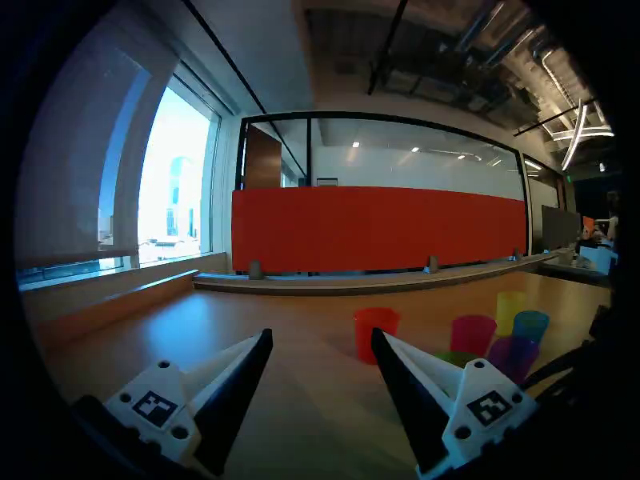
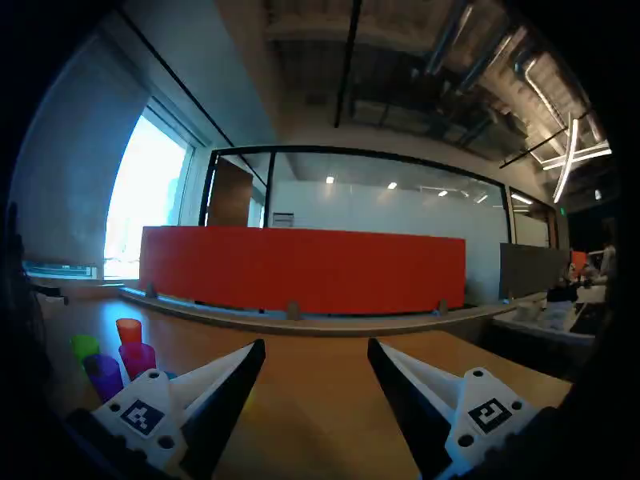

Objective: Pour water

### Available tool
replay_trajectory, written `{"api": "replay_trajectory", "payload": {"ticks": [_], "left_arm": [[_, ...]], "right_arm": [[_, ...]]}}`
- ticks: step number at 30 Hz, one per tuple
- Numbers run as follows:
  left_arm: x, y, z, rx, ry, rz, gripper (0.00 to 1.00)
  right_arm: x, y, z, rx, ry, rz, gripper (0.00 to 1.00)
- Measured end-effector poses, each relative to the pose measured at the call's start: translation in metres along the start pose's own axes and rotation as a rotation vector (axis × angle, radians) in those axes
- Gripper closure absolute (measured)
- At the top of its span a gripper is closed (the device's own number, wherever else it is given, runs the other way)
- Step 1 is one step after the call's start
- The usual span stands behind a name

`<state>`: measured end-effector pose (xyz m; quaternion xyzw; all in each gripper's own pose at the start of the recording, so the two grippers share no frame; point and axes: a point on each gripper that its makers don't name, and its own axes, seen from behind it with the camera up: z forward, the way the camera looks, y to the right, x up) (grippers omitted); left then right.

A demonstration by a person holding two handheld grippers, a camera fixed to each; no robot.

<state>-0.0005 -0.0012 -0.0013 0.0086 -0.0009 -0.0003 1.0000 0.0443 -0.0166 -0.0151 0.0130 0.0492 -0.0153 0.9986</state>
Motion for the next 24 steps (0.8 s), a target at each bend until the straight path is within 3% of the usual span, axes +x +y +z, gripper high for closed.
{"api": "replay_trajectory", "payload": {"ticks": [6, 24], "left_arm": [[0.000, 0.000, 0.000, 0.000, 0.000, 0.000, 0.09], [-0.001, 0.000, 0.000, 0.000, 0.000, 0.000, 0.09]], "right_arm": [[-0.012, 0.007, 0.000, -0.002, -0.011, 0.035, 0.01], [-0.032, 0.015, 0.007, -0.034, -0.045, 0.025, 0.01]]}}
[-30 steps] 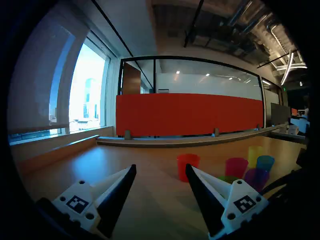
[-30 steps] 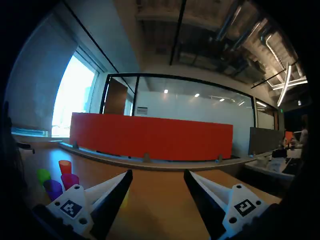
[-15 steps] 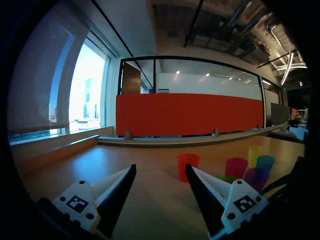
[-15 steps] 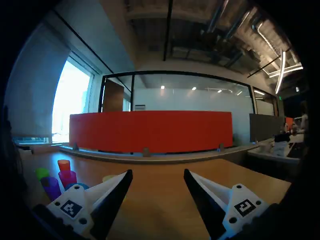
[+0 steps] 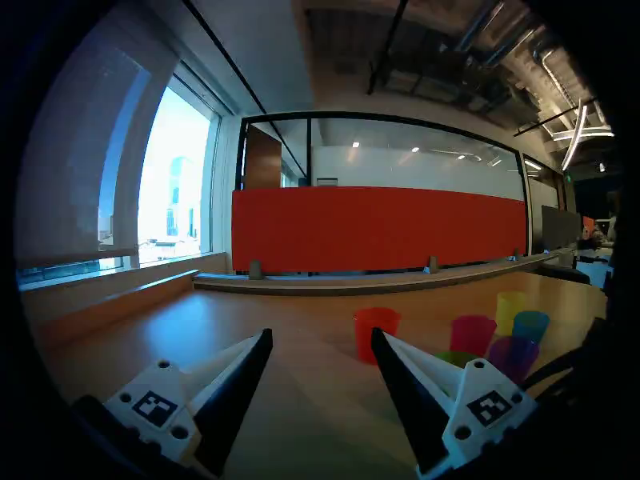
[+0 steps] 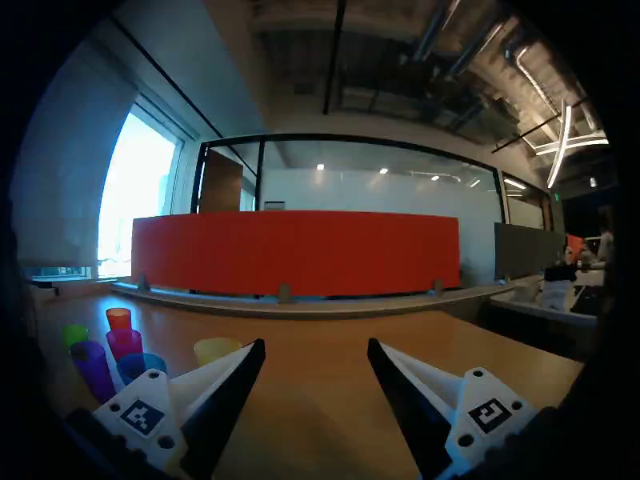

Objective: Pour water

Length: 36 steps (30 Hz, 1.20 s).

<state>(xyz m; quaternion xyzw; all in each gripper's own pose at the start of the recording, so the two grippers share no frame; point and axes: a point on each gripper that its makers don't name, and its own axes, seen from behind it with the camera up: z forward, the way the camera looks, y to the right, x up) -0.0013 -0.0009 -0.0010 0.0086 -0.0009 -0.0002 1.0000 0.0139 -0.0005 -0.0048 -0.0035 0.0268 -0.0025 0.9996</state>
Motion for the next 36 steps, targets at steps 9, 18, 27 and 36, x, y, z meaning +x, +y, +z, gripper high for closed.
{"api": "replay_trajectory", "payload": {"ticks": [9, 18, 27, 36], "left_arm": [[0.000, 0.000, 0.000, 0.000, 0.000, 0.000, 0.09], [0.000, 0.000, 0.000, 0.000, 0.000, 0.000, 0.09], [0.000, 0.000, 0.000, 0.000, 0.000, 0.000, 0.09], [0.000, 0.000, 0.000, 0.000, 0.000, 0.000, 0.09]], "right_arm": [[-0.009, -0.001, 0.002, 0.004, -0.041, 0.004, 0.01], [-0.012, -0.001, 0.003, 0.004, -0.054, 0.005, 0.01], [-0.014, -0.001, 0.004, 0.007, -0.054, 0.006, 0.01], [-0.014, 0.000, 0.003, 0.007, -0.054, 0.005, 0.01]]}}
